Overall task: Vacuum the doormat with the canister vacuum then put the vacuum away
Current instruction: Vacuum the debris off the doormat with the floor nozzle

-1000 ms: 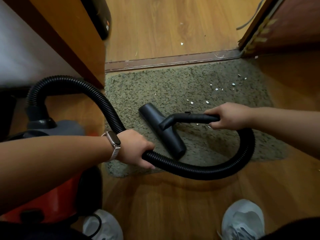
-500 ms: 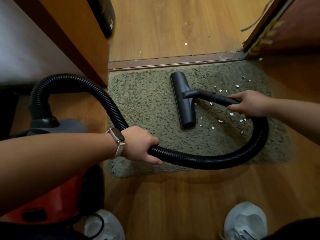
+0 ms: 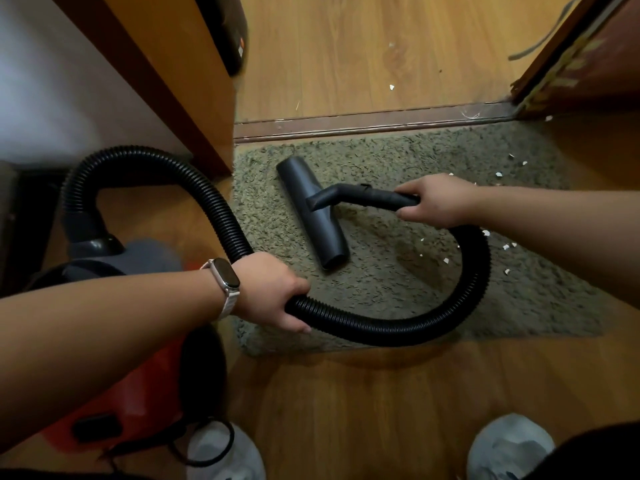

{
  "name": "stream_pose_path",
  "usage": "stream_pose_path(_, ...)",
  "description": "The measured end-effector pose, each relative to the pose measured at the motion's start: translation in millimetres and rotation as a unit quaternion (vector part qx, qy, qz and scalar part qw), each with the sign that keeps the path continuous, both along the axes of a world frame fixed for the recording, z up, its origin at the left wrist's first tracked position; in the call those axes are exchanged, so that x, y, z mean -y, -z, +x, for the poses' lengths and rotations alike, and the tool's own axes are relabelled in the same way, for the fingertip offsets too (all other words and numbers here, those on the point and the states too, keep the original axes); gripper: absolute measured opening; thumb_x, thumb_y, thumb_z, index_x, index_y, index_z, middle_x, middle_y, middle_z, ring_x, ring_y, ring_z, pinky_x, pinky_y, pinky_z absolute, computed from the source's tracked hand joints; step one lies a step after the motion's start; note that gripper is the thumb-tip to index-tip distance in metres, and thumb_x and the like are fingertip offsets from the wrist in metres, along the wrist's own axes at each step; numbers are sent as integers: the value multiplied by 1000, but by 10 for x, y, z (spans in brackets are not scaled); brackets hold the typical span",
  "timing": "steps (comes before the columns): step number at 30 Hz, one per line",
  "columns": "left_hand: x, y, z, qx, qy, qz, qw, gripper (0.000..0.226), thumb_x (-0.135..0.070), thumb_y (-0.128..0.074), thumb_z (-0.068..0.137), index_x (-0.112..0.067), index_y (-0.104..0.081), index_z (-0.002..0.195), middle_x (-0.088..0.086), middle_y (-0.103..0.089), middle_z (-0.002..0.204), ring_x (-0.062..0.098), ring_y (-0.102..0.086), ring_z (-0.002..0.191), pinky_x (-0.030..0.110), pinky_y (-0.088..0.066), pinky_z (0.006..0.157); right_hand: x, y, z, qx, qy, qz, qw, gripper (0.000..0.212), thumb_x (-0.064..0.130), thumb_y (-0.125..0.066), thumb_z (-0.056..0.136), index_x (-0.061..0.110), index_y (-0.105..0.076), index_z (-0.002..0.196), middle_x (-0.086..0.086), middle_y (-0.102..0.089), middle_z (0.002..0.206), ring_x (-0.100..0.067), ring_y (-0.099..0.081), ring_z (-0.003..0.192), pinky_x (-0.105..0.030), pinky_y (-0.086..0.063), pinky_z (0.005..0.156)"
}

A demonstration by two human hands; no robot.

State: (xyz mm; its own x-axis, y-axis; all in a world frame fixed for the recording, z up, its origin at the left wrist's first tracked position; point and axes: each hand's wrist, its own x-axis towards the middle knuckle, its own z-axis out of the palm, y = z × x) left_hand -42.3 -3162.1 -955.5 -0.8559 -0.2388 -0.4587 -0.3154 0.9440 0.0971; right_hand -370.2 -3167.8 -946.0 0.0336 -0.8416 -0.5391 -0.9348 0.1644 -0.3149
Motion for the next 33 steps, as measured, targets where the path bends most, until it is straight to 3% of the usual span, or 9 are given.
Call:
stream_pose_path(3, 6, 22, 58, -3, -2, 1, 1000, 64, -86, -35, 78, -26, -52, 90, -3, -67, 82, 24, -66, 76, 37, -56, 71, 52, 2, 53, 4, -16, 7, 1000, 21, 41, -61, 90, 32, -66, 109, 2, -69, 83, -14, -64, 72, -28, -49, 66)
stream_pose_path(9, 79, 25, -21, -20, -50, 2, 999, 65, -86, -36, 78, -24, -53, 88, -3, -66, 77, 23, -65, 72, 35, -54, 67, 18, -1, -443, -4, 105, -6, 994, 33, 37, -66, 91, 35, -65, 124, -3, -70, 80, -22, -68, 59, -30, -56, 57)
stream_pose_path(13, 145, 43, -121, -35, -48, 2, 998, 65, -86, -35, 77, -25, -53, 87, -6, -64, 76, 21, -64, 70, 35, -55, 67, -49, 0, -576, -24, 127, -14, 992, 34, 38, -66, 90, 33, -66, 123, -3, -71, 81, -23, -68, 59, -37, -60, 64)
stream_pose_path(16, 177, 66, -107, -39, -34, -2, 999, 70, -88, -28, 73, -25, -54, 90, -5, -65, 77, 22, -65, 71, 36, -55, 68, -54, -33, -464, -34, 107, -28, 993, 26, 40, -64, 88, 35, -67, 114, -1, -70, 78, -19, -66, 60, -32, -55, 63)
stream_pose_path(19, 160, 97, -58, -30, -20, 0, 999, 60, -86, -37, 78, -26, -47, 85, -3, -66, 79, 23, -65, 73, 35, -55, 68, -44, -37, -233, -31, 41, -22, 998, 18, 42, -63, 89, 33, -66, 104, 4, -66, 76, -13, -61, 67, -28, -46, 60)
stream_pose_path(23, 130, 93, 7, -28, -6, 0, 1000, 59, -84, -38, 79, -27, -48, 86, -4, -66, 84, 23, -66, 75, 35, -54, 68, 11, -30, -12, -32, -20, -14, 999, 20, 43, -61, 90, 35, -65, 108, 6, -67, 81, -14, -61, 74, -30, -48, 68)
stream_pose_path(30, 120, 33, -46, -35, -65, 1, 997, 59, -85, -39, 79, -26, -46, 82, -4, -64, 74, 22, -64, 69, 35, -55, 66, 29, -77, -446, -26, 99, -9, 995, 31, 40, -65, 92, 34, -65, 122, -2, -68, 81, -21, -66, 61, -28, -53, 57)
stream_pose_path(33, 153, 35, -95, -42, -60, -2, 997, 59, -86, -37, 78, -28, -44, 80, -5, -62, 73, 20, -62, 66, 34, -55, 64, 6, -62, -496, -37, 105, -11, 994, 32, 40, -65, 91, 34, -65, 122, -4, -70, 81, -21, -67, 59, -30, -55, 62)
